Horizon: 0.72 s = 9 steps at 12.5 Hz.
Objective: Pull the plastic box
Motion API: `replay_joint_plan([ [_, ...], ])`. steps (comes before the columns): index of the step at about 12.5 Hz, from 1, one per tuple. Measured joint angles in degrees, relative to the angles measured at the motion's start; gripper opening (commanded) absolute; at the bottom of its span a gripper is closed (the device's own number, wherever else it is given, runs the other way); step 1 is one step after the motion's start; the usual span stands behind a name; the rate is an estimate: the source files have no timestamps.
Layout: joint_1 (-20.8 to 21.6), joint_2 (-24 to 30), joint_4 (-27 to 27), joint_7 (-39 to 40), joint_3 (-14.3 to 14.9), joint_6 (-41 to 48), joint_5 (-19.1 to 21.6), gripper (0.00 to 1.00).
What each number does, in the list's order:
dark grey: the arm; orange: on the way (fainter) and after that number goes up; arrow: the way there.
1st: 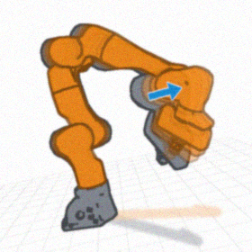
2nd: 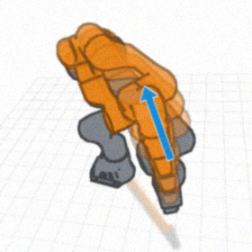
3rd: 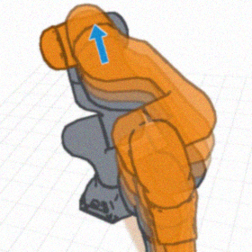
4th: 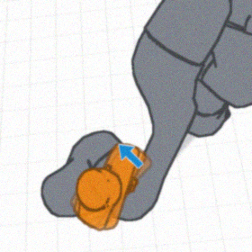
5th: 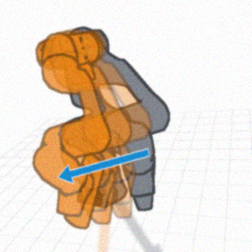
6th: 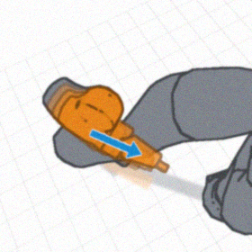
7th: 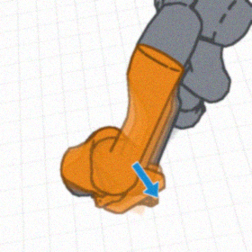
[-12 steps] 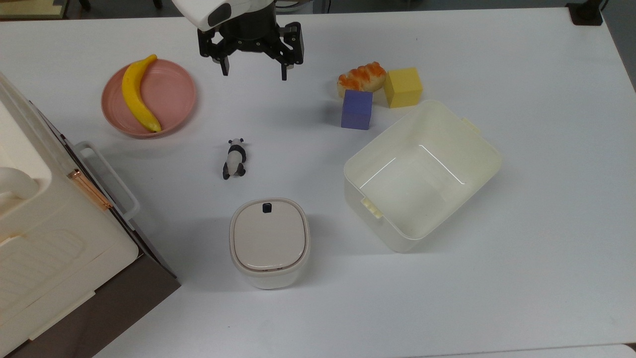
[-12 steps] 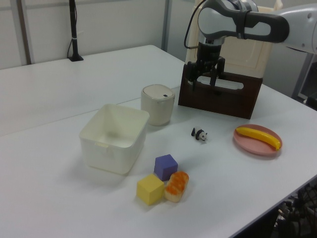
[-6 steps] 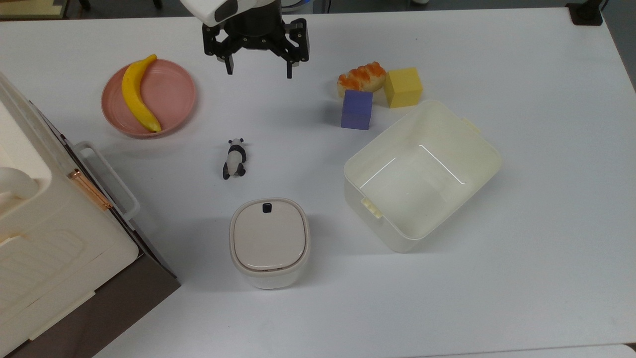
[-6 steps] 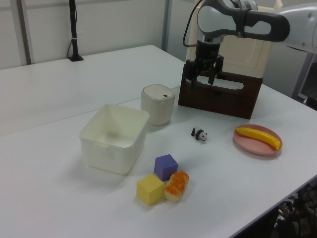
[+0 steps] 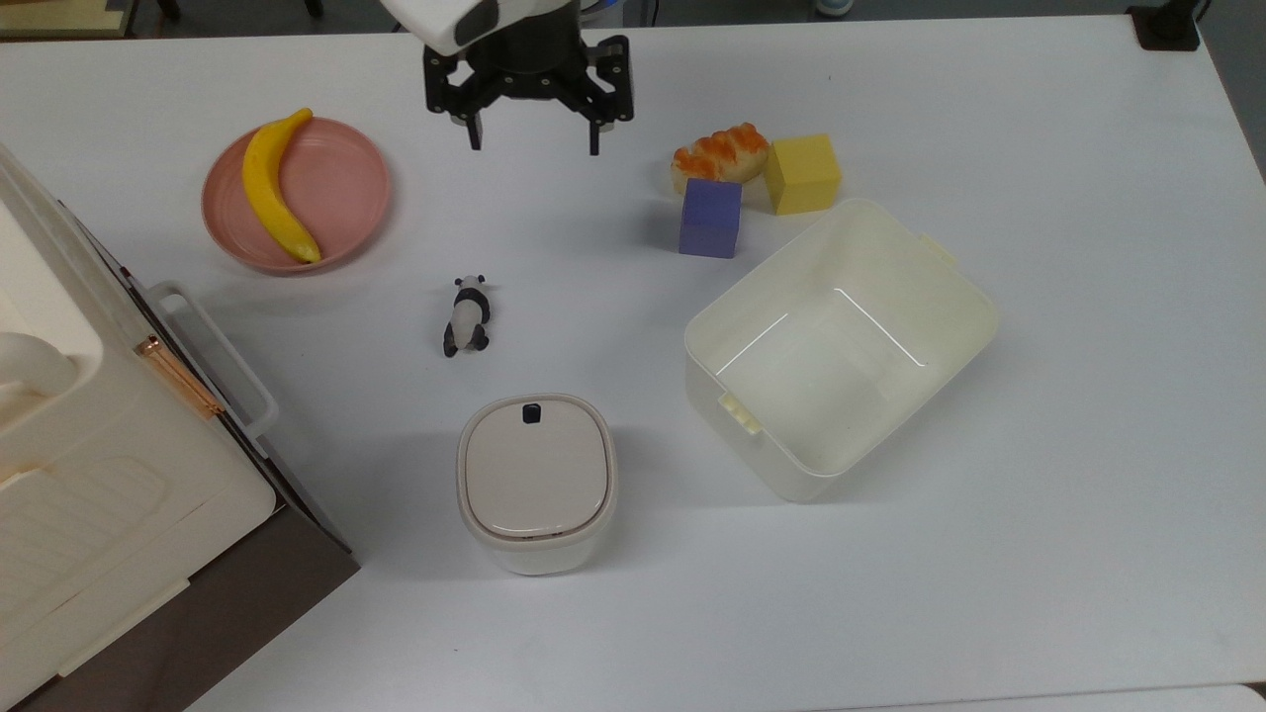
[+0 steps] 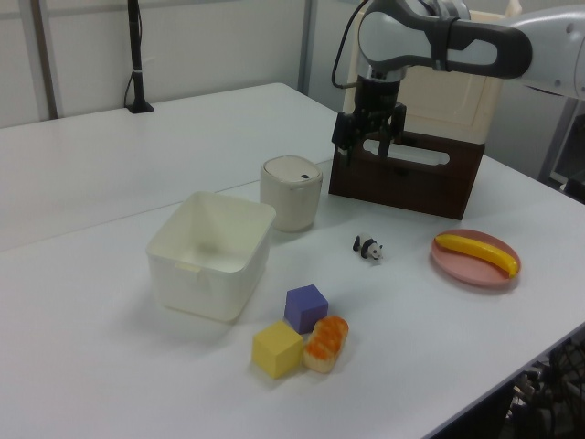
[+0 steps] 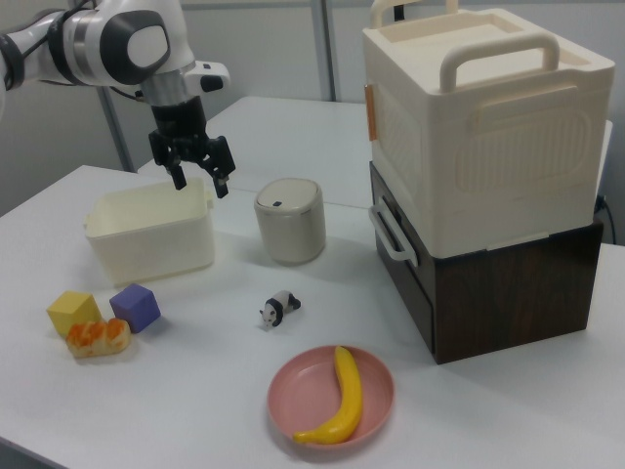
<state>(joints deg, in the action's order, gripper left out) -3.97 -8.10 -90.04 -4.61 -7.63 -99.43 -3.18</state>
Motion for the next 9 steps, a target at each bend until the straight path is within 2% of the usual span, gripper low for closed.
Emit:
replay_joint_plan([
  [4,2.9,-0.3,-0.9,-1.2,0.0,0.0,0.0,1.00],
  [7,6.4,-0.3,-3.2,-6.3,-0.1,-0.4,0.0,1.00],
  [9,9.2,-0.5,-4.6,-7.9,-0.1,-4.3,0.1,1.00],
])
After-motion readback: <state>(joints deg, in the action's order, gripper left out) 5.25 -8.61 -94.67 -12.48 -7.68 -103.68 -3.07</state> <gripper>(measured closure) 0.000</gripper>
